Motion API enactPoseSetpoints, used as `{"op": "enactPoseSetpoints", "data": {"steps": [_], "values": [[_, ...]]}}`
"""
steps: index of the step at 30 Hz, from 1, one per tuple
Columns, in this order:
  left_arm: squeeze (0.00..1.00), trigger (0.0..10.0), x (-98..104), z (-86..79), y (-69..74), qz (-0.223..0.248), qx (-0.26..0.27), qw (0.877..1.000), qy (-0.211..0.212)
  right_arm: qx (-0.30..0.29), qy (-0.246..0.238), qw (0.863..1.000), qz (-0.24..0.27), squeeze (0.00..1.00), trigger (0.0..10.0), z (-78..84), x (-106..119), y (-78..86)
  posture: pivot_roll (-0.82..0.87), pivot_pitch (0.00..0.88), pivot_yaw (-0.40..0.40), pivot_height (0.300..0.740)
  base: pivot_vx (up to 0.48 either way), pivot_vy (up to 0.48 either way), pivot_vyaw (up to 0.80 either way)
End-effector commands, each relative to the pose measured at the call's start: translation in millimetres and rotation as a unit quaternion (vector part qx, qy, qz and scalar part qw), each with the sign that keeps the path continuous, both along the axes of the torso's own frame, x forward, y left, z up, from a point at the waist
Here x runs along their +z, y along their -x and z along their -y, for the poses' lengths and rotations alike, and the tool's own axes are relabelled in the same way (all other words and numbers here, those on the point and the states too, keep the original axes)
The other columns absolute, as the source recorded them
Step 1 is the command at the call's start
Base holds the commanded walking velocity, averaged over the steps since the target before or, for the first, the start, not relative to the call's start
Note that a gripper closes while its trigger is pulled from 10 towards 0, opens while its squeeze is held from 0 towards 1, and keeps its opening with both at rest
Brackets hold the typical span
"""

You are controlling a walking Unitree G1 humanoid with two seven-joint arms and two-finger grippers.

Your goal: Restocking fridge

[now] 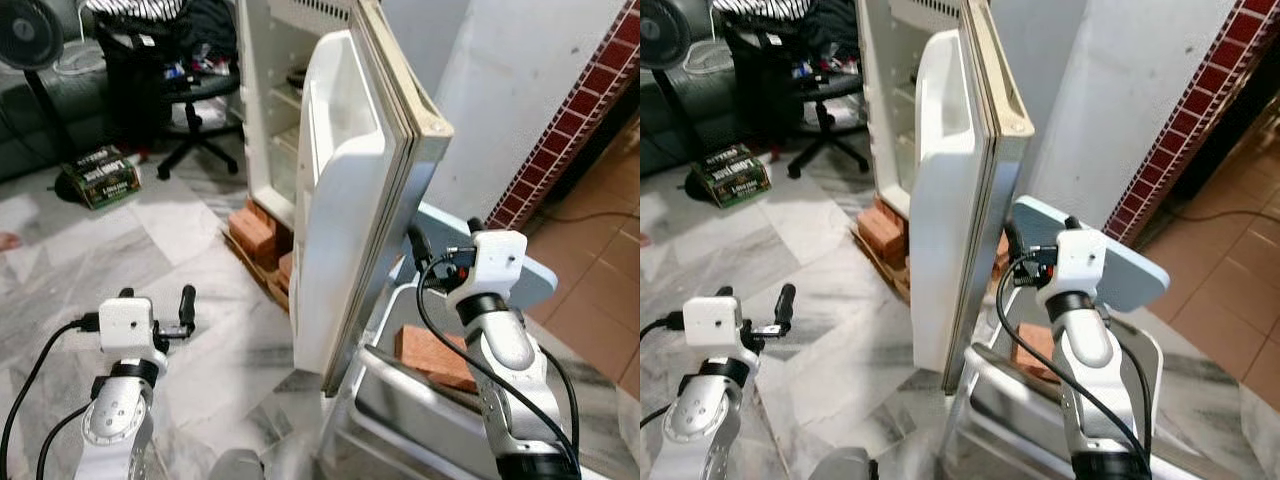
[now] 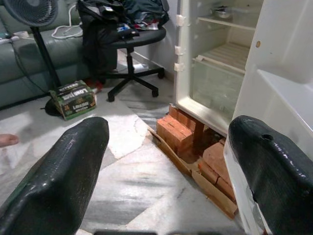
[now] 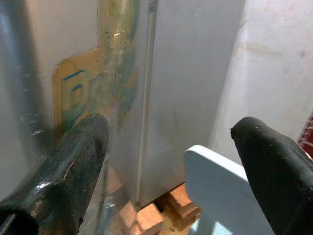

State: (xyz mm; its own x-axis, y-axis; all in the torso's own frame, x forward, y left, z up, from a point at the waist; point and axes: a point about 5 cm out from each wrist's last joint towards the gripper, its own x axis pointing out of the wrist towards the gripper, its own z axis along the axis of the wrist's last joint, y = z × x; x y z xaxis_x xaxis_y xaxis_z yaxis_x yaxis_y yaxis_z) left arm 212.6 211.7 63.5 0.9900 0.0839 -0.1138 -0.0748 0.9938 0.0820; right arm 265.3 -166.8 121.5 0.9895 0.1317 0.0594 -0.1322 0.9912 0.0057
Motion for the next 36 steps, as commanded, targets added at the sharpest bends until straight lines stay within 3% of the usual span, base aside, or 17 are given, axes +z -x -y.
{"op": "enactPoseSetpoints", "data": {"steps": [1, 9, 17, 22, 32, 36], "values": [[0.0, 10.0, -2.4, -0.1, 0.4, -0.011, -0.002, 1.0, 0.006, 0.025, -0.004, 1.0, -0.016, 0.0, 10.0, -0.6, -2.7, -2.2, 0.15, 0.0, -0.056, 0.74, 0.0, 0.0, 0.0], [0.0, 10.0, -7.0, -1.7, 0.0, -0.032, 0.009, 0.999, 0.016, 0.05, 0.01, 0.998, -0.036, 0.0, 10.0, 13.2, -5.5, -4.7, 0.15, 0.0, -0.056, 0.74, 0.0, 0.0, 0.0], [0.0, 10.0, -6.4, -2.8, 1.4, -0.031, 0.004, 0.999, 0.012, 0.197, -0.025, 0.975, -0.104, 0.0, 10.0, 4.5, -14.4, 17.6, 0.14, 0.0, -0.052, 0.74, 0.0, 0.0, 0.0], [0.0, 10.0, -6.9, -2.8, 1.1, -0.035, 0.001, 0.999, 0.011, 0.224, -0.039, 0.967, -0.111, 0.0, 10.0, 1.1, -11.5, 19.2, 0.14, 0.0, -0.047, 0.74, 0.0, 0.0, 0.0], [0.0, 10.0, -6.2, -2.7, -2.5, -0.037, -0.003, 0.999, 0.003, 0.195, -0.06, 0.977, -0.062, 0.0, 10.0, -29.9, 12.1, -7.6, 0.16, 0.0, -0.046, 0.74, 0.0, 0.0, 0.0], [0.0, 10.0, -6.2, -2.5, -3.3, -0.037, -0.002, 0.999, 0.002, 0.184, -0.064, 0.98, -0.048, 0.0, 10.0, -34.8, 19.6, -14.8, 0.16, 0.0, -0.05, 0.74, 0.0, 0.0, 0.0]]}}
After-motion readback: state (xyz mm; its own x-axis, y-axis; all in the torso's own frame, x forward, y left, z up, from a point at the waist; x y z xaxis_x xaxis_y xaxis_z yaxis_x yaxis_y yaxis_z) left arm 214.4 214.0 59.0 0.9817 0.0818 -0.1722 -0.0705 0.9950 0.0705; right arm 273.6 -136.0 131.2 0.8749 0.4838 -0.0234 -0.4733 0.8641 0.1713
